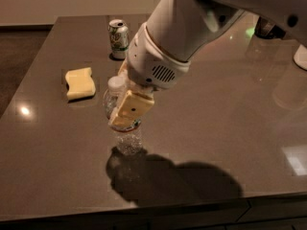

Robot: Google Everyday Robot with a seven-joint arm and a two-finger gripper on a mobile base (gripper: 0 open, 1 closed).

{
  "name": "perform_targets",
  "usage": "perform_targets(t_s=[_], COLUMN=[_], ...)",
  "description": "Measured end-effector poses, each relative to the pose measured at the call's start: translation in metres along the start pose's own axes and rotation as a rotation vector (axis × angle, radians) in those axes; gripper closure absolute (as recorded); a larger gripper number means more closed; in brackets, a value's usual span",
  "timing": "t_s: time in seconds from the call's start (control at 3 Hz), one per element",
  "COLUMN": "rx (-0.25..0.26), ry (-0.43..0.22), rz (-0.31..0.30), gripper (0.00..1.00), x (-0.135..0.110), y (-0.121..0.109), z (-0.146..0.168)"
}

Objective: Pick water bottle

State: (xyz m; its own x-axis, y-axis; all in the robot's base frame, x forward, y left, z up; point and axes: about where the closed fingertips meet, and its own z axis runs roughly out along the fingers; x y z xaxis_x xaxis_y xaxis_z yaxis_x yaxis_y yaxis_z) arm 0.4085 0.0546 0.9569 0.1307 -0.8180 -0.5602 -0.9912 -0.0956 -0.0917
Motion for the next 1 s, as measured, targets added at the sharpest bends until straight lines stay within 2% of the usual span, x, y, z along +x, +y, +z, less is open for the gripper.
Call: perform_targets(t_s=[0.33,0.67,1.0], rx=[0.004,0.034,0.081], ry=[-0.033,-0.086,-0.133], rz=[0.02,0.027,-0.002], gripper=[0.89,1.0,1.0], x=[0.003,0.005,-0.006], y=[-0.011,-0.022,-0.029], z=[-0.024,-0.064,-0.113])
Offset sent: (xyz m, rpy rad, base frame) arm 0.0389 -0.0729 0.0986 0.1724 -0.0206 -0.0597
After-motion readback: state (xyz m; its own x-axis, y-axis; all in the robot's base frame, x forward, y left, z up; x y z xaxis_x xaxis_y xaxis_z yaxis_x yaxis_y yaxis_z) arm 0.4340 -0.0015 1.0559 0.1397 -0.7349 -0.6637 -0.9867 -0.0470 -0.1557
